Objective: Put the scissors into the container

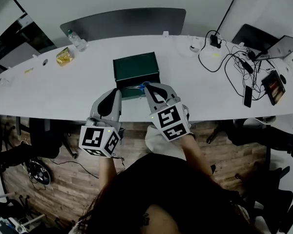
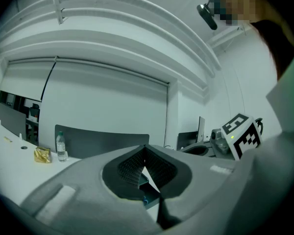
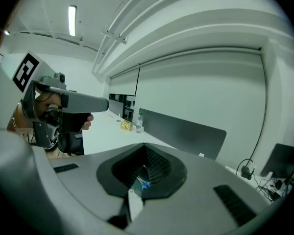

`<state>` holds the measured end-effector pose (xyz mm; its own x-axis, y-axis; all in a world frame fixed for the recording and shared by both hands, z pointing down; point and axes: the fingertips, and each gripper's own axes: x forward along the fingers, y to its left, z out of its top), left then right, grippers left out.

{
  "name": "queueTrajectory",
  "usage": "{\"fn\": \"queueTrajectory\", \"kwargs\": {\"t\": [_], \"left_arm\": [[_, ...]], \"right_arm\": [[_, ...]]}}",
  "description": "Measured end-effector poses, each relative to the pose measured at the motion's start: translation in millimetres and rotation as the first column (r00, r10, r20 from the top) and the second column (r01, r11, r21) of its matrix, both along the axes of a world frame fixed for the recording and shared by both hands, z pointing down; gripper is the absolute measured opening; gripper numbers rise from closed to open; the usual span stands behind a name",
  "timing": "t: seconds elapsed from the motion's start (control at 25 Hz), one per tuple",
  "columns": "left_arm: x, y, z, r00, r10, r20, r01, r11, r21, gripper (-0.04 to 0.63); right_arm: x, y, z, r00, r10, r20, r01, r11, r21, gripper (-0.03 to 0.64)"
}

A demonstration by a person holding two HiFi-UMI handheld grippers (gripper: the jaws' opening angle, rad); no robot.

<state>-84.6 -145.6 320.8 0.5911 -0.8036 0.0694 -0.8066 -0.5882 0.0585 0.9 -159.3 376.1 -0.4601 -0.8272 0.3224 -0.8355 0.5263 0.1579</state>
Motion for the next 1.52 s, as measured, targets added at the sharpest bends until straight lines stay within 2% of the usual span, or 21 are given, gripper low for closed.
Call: {"fn": "queueTrajectory", "kwargs": {"t": [0.76,1.52], "left_arm": [[-4,85,-10,1.000,0.029,0.005,-0.030,0.999,0.034,0.011],[-23,169,-15,0.999,0.051,-0.014,-0.050,0.997,0.057,0.011]], "right_arm": [[2,88,-37,0.997,0.058,0.055,-0.063,0.994,0.091,0.008],[-15,173,-58,0.992,0.093,0.080,-0.104,0.984,0.146,0.008]]}}
